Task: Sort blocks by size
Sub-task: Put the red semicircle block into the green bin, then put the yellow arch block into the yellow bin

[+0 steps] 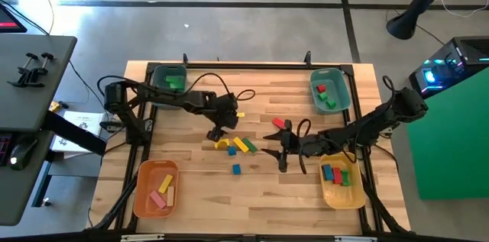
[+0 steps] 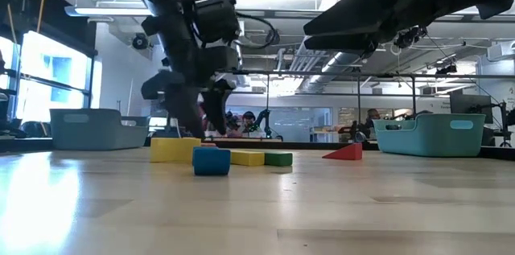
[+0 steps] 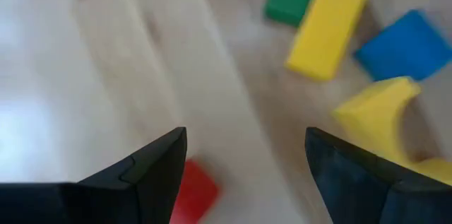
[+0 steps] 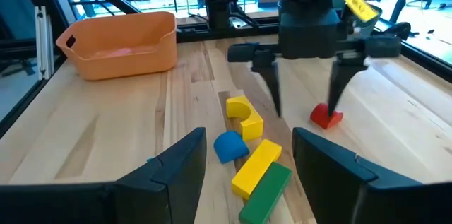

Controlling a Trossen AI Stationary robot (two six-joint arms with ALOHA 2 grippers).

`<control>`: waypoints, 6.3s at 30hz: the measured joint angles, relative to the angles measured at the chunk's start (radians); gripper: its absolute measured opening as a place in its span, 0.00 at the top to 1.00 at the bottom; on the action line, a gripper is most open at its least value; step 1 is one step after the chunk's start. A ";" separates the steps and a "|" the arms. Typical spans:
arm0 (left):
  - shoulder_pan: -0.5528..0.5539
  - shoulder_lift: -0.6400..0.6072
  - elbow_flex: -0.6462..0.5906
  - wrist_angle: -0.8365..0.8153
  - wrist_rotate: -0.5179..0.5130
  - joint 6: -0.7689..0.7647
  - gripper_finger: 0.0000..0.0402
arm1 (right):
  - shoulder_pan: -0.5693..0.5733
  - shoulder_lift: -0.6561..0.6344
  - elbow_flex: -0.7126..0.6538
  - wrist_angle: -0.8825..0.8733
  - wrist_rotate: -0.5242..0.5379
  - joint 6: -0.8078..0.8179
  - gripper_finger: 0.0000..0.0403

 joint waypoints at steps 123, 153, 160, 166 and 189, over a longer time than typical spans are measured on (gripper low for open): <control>-0.250 0.006 0.039 0.405 -0.124 -0.670 0.51 | -0.857 -0.208 0.150 -1.305 -0.006 0.115 0.79; -0.297 0.006 0.039 0.515 -0.165 -0.570 0.51 | -1.156 -0.138 0.019 -1.112 -0.075 0.082 0.58; -0.297 0.006 0.039 0.516 -0.165 -0.577 0.51 | -1.164 -0.200 0.019 -1.089 0.033 0.020 0.47; -0.298 0.006 0.039 0.574 -0.164 -0.592 0.51 | -1.113 -0.364 0.019 -1.106 0.072 0.002 0.47; -0.296 0.008 -0.065 0.860 -0.256 -0.498 0.51 | -0.440 -0.536 -0.386 -0.230 -0.284 0.001 0.46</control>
